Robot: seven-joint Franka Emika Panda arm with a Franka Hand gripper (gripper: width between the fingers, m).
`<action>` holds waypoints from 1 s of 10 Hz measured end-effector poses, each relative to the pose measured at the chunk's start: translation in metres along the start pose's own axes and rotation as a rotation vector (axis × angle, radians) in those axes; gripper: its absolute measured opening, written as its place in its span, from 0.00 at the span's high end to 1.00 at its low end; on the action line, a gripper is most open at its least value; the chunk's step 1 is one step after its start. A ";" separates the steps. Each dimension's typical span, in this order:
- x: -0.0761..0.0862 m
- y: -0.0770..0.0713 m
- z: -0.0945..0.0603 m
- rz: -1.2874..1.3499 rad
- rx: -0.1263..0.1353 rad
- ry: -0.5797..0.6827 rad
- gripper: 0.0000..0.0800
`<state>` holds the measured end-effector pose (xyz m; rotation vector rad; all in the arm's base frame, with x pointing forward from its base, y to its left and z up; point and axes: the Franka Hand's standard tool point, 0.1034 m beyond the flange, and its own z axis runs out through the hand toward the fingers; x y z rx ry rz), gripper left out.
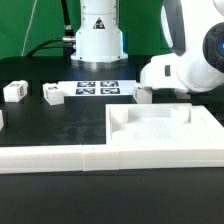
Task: Assemble one leg
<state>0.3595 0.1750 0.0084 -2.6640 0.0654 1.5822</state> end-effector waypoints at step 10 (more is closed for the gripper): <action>0.000 0.000 0.000 -0.001 -0.001 -0.001 0.64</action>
Offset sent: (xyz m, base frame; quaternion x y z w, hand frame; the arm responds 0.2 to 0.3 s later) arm 0.0000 0.0000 0.0000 0.0000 0.0000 0.0000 1.0000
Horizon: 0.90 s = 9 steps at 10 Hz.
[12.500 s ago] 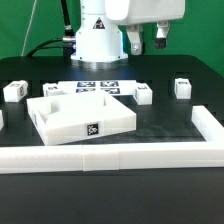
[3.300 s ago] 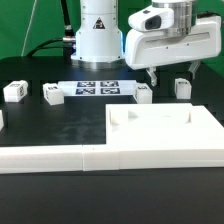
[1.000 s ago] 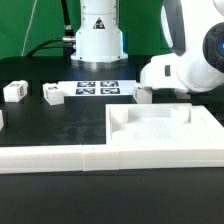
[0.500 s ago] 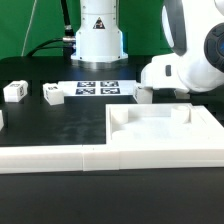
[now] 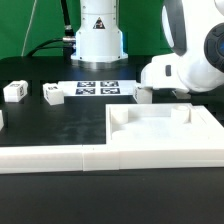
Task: Assemble one leg
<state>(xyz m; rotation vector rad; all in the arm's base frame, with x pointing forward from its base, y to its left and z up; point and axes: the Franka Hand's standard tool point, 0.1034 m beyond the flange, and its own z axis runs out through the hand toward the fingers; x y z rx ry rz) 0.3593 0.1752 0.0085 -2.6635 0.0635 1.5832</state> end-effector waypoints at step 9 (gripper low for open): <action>-0.036 -0.004 -0.067 -0.020 0.015 0.248 0.64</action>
Offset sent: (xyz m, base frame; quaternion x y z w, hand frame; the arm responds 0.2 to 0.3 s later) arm 0.0190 -0.0085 0.0715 -0.0005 -0.0390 0.0100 0.9992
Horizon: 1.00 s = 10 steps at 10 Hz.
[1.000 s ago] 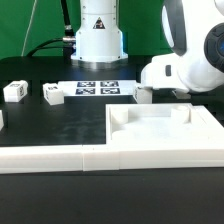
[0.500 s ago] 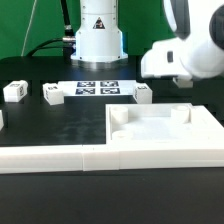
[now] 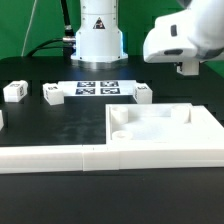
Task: Assemble one leg
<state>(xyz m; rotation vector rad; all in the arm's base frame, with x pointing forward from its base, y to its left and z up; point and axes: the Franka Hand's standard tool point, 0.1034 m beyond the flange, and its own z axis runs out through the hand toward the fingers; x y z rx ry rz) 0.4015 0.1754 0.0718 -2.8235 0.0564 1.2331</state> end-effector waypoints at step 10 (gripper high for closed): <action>0.037 0.006 -0.062 -0.083 0.073 0.807 0.64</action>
Offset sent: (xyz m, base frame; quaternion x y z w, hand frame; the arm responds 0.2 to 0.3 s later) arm 0.0514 -0.0217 0.0246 -0.0135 0.2076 -0.0420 0.9772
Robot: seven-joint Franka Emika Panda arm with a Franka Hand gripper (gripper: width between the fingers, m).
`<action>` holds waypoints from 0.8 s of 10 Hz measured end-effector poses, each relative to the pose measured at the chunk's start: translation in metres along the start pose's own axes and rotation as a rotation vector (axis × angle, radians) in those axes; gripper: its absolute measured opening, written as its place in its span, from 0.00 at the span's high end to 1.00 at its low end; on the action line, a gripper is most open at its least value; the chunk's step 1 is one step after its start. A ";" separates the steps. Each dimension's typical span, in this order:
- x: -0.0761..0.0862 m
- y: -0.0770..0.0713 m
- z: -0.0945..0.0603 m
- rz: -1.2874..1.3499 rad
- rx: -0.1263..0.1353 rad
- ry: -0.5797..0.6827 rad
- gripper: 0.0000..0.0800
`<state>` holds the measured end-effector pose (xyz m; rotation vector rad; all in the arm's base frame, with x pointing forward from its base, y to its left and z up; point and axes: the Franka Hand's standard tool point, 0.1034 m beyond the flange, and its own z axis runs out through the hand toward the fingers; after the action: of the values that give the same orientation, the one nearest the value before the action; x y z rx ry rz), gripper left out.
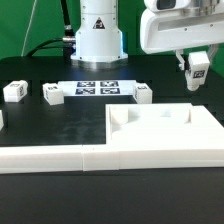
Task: Assemble one leg
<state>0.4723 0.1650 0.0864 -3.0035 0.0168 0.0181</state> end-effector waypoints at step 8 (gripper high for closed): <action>0.020 0.022 -0.012 -0.086 -0.014 0.028 0.64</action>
Offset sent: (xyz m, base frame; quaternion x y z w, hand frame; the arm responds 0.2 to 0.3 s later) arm 0.0397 -0.0217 0.0152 -0.0173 0.0157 -0.0843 0.9962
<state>0.4920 0.1415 0.0950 -3.0151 -0.1099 -0.0324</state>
